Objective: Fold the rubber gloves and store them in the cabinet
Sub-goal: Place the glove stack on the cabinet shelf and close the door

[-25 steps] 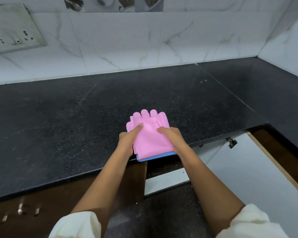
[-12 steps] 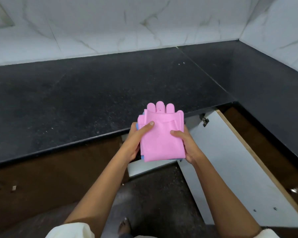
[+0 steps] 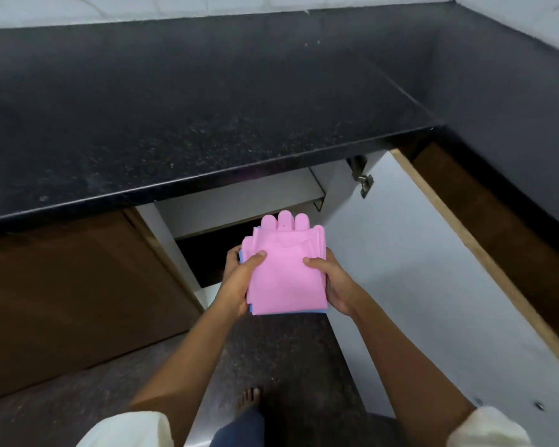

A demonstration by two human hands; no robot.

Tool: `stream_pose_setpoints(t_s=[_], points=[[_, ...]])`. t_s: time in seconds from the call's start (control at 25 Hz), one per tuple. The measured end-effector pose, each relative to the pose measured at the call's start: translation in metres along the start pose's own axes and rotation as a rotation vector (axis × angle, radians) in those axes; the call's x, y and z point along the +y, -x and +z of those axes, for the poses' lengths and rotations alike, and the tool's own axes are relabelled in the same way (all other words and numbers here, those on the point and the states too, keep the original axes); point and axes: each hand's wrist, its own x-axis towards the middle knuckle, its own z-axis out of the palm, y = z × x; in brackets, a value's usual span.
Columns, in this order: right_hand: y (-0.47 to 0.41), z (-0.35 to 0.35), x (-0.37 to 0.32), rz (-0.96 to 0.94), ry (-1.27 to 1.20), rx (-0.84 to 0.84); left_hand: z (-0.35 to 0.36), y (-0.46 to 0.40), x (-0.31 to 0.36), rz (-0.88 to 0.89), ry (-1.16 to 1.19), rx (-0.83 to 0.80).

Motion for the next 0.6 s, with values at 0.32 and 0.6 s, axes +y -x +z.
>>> stream_pose_setpoints(t_s=[0.32,0.6], points=[[-0.244,0.002,0.022,-0.276,0.183,-0.072,-0.011,-0.229,-0.015,0.258,0.112,0.05],[-0.364,0.024,-0.004,-0.54,0.222,0.131,-0.014,-0.329,0.012,0.473,0.193,-0.076]])
